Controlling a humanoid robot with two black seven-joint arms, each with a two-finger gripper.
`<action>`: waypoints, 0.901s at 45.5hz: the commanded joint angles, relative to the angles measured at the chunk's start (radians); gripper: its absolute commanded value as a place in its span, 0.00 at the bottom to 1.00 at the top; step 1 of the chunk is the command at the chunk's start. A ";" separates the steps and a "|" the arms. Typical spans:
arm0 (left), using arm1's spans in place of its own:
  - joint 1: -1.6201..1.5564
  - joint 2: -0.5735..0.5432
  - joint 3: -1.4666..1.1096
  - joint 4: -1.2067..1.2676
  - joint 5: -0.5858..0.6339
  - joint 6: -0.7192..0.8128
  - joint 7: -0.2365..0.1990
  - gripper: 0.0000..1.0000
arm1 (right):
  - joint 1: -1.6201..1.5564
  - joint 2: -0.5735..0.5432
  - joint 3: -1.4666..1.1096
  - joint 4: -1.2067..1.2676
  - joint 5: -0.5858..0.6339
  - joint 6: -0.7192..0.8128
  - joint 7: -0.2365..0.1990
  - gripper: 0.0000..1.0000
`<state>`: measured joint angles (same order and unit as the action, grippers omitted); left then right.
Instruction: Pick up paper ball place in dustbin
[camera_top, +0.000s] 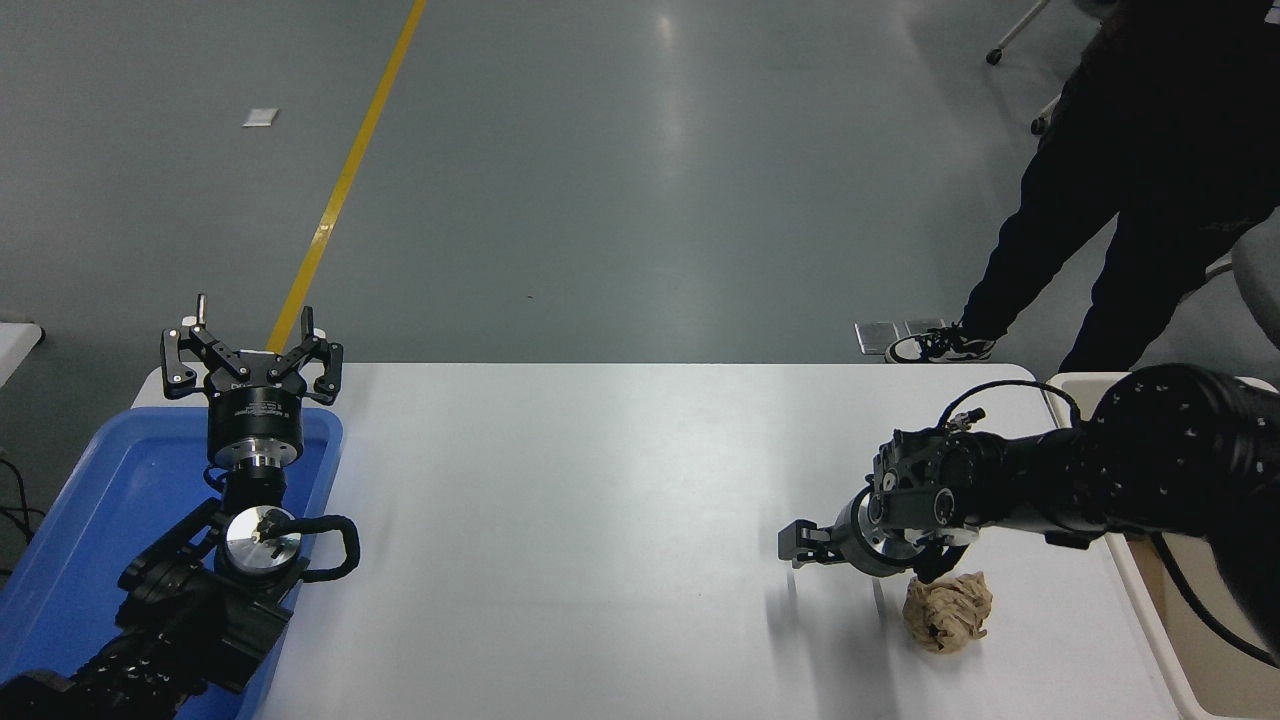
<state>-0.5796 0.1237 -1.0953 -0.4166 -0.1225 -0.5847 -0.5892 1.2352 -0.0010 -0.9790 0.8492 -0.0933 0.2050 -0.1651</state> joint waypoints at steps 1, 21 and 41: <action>0.001 -0.001 -0.002 -0.001 0.001 0.000 0.000 0.99 | -0.023 0.001 0.005 -0.021 -0.002 -0.003 -0.001 1.00; 0.001 0.001 0.000 -0.001 0.000 0.000 -0.001 0.99 | 0.404 -0.031 0.002 0.348 0.007 0.014 -0.002 1.00; 0.001 0.002 0.000 0.001 -0.002 0.000 -0.001 0.99 | 0.995 -0.540 -0.056 0.791 -0.002 0.215 -0.004 1.00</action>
<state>-0.5787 0.1244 -1.0950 -0.4166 -0.1228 -0.5847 -0.5906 1.9808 -0.3252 -0.9853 1.4605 -0.0848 0.3069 -0.1658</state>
